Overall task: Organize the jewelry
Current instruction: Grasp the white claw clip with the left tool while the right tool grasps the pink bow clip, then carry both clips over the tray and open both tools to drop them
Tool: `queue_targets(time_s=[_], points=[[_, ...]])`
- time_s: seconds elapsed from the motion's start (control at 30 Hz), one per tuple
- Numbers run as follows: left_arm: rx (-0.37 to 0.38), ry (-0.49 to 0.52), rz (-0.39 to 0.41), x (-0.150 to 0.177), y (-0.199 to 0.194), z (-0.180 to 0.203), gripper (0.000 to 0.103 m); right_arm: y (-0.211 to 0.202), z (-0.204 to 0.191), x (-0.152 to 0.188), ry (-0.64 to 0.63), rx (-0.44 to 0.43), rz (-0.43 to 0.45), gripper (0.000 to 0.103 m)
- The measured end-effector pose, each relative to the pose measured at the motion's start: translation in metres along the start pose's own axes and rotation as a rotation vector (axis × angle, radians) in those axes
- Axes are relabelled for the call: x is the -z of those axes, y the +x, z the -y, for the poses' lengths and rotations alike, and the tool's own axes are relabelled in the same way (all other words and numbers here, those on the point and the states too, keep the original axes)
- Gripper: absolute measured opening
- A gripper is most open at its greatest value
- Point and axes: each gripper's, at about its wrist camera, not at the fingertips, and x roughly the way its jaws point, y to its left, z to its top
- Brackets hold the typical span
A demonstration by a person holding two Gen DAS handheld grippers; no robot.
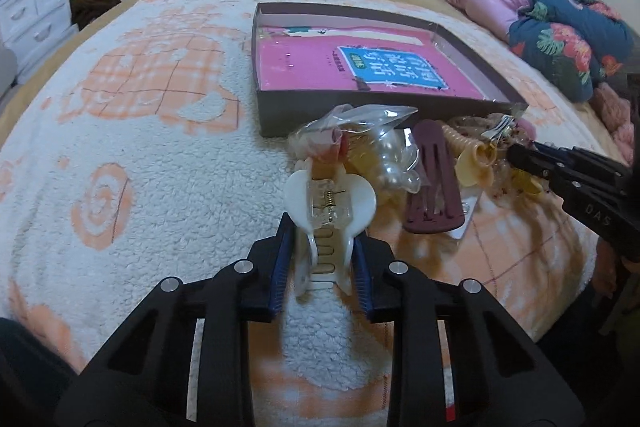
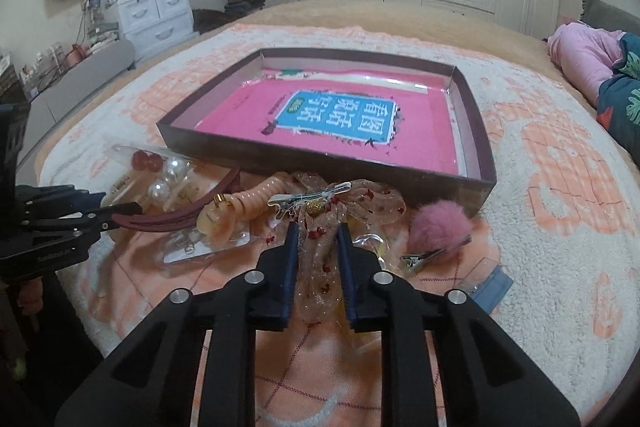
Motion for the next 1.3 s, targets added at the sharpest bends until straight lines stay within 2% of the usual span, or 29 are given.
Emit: queue_targets(time_s=[0.07, 0.3, 0.77, 1.0, 1.3], points=[[0.026, -0.019, 0.001, 0.002, -0.002, -0.003, 0.02, -0.004, 0.0, 0.0, 0.007, -0.011, 0.01, 0.017], [0.022, -0.021, 0.046, 0.004, -0.019, -0.007, 0.02, -0.024, 0.004, 0.001, 0.027, -0.003, 0.067, 0.017], [-0.079, -0.057, 0.058, 0.005, -0.056, -0.024, 0.02, -0.045, 0.014, -0.003, 0.055, -0.004, 0.135, 0.017], [-0.121, -0.038, 0.124, -0.019, -0.075, -0.023, 0.02, -0.057, 0.018, -0.007, 0.065, -0.012, 0.174, 0.017], [-0.088, -0.002, 0.173, -0.07, -0.067, -0.003, 0.02, -0.065, 0.025, -0.026, 0.061, -0.003, 0.194, 0.017]])
